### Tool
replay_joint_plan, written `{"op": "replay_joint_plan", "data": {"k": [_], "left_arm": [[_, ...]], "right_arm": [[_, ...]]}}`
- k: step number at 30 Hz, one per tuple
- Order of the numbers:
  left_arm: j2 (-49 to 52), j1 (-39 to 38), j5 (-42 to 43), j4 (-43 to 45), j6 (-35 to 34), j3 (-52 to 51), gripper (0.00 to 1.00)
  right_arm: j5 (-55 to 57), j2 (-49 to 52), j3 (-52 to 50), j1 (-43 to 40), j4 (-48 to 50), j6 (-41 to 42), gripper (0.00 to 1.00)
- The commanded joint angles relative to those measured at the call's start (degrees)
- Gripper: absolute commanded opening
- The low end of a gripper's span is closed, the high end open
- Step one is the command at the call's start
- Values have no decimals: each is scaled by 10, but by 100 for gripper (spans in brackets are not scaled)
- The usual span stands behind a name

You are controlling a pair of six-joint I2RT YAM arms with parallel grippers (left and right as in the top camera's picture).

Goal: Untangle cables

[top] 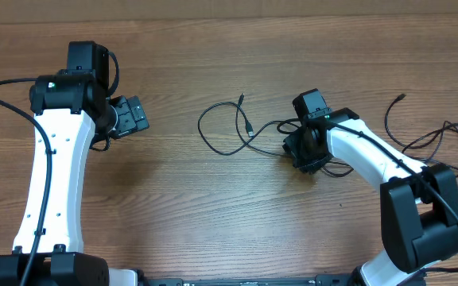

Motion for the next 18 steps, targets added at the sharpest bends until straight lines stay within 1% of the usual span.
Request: {"op": "replay_joint_plan", "data": {"k": [1, 3, 4, 8, 10, 11, 13, 18], "left_arm": [[3, 2, 2, -3, 7, 7, 100], [3, 2, 2, -4, 7, 7, 100], [3, 2, 2, -4, 7, 7, 100], [3, 2, 2, -4, 7, 7, 100], [3, 2, 2, -4, 7, 7, 100], [3, 2, 2, -4, 7, 7, 100], [3, 2, 2, -4, 7, 7, 100], [3, 2, 2, -3, 7, 7, 100]], "right_arm": [[35, -12, -19, 0, 30, 8, 39], [44, -12, -23, 0, 31, 8, 36], [53, -12, -23, 0, 26, 8, 31], [70, -12, -23, -3, 9, 7, 19], [71, -12, -23, -9, 0, 6, 8], [71, -13, -22, -13, -5, 5, 4], [71, -15, -15, -21, -21, -3, 4], [71, -40, 28, -35, -43, -85, 4]]}}
